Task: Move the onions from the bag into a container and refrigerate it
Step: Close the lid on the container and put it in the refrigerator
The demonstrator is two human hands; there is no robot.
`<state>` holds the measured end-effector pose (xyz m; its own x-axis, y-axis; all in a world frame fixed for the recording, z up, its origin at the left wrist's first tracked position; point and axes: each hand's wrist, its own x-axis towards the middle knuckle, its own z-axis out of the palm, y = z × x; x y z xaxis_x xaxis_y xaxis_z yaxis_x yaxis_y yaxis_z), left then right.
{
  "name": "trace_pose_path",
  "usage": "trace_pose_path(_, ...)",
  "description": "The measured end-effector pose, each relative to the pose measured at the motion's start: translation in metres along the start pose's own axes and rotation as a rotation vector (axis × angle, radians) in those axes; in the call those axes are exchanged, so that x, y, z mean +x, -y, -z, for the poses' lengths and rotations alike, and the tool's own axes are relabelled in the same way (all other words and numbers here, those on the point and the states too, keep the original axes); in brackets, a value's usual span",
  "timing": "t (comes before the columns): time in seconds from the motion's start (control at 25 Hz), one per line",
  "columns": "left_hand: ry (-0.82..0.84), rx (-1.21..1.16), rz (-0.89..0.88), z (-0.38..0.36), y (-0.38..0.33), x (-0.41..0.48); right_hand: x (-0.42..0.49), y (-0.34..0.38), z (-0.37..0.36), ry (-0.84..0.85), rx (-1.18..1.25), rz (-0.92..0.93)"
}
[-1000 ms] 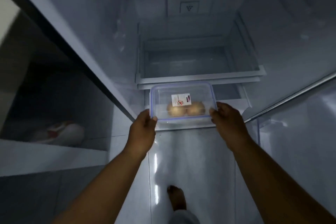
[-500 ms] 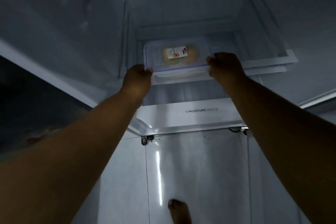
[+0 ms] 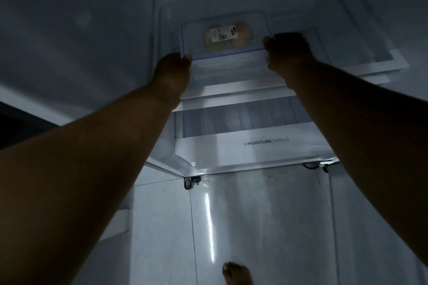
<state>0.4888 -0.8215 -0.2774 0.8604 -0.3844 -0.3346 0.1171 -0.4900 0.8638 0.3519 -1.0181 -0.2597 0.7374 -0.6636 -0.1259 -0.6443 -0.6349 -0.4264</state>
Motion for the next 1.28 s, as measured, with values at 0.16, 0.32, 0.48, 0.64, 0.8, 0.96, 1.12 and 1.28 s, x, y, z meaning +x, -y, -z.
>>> trace_pose_path(0.16, -0.041, -0.01, -0.001, -0.001, 0.004, -0.013, -0.018, 0.001, 0.0, -0.123, 0.182, -0.088)
trace_pose_path(0.32, -0.062, 0.053, -0.075, 0.011, 0.02, -0.068, -0.073, 0.0, 0.006, -0.215, 0.164, -0.059)
trace_pose_path(0.48, -0.027, 0.074, -0.119, 0.04, 0.033, -0.158, -0.169, -0.001, 0.01, -0.131, 0.336, -0.108)
trace_pose_path(0.64, 0.06, 0.122, -0.108, 0.086, 0.041, -0.266, -0.285, 0.01, 0.035, -0.119, 0.479, -0.194)
trace_pose_path(0.8, 0.147, 0.168, -0.144, 0.136, 0.037, -0.386, -0.4, 0.034, 0.075, -0.086, 0.518, -0.249)
trace_pose_path(0.96, 0.157, 0.138, -0.122, 0.189, 0.031, -0.498, -0.514, 0.074, 0.115, -0.066, 0.571, -0.26)
trace_pose_path(1.12, 0.139, 0.157, -0.069, 0.232, 0.033, -0.581, -0.612, 0.115, 0.144, -0.01, 0.609, -0.221)
trace_pose_path(1.28, 0.202, 0.16, -0.145, 0.254, 0.025, -0.636, -0.691, 0.136, 0.188, -0.075, 0.579, -0.121)
